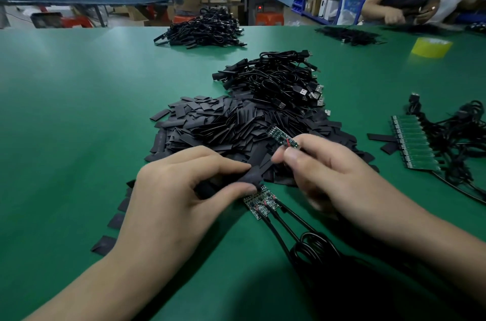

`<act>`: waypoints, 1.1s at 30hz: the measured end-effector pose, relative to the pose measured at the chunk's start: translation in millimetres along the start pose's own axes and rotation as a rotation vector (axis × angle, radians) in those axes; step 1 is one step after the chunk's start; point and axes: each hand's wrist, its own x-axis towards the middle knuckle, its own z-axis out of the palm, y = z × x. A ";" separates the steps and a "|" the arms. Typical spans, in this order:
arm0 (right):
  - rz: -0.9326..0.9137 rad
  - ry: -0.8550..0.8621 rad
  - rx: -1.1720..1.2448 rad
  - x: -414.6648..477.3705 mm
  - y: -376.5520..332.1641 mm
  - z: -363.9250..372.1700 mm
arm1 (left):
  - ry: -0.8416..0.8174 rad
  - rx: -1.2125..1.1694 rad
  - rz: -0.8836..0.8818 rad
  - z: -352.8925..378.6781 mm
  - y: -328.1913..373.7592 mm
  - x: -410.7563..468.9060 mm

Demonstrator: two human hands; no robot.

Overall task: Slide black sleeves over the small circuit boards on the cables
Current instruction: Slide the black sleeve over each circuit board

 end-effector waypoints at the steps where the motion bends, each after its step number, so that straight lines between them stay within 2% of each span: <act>1: 0.038 0.006 0.067 0.3 -0.6 -1.6 | 0.013 -0.003 -0.013 -1.2 -0.8 0.5; 3: 0.072 -0.012 0.127 0.4 -2.2 -3.2 | 0.030 -0.004 -0.036 -3.2 -2.1 0.8; 17: 0.074 -0.248 0.131 -2.0 -6.7 -1.6 | 0.039 0.014 -0.034 -3.2 -4.4 0.2; 24: 0.025 -0.217 -0.115 -1.7 -8.0 -6.0 | -0.084 0.022 0.041 -5.1 -9.8 -0.5; 30: 0.150 -0.306 0.117 -2.4 -8.7 -7.2 | -0.097 0.045 0.060 -4.6 -10.8 -0.9; 31: 0.135 -0.302 0.078 -2.8 -8.2 -6.7 | -0.096 0.045 0.049 -4.1 -11.0 -1.2; 33: 0.044 -0.257 -0.152 -4.1 -7.3 -6.0 | -0.103 0.040 0.024 -3.2 -11.5 -1.6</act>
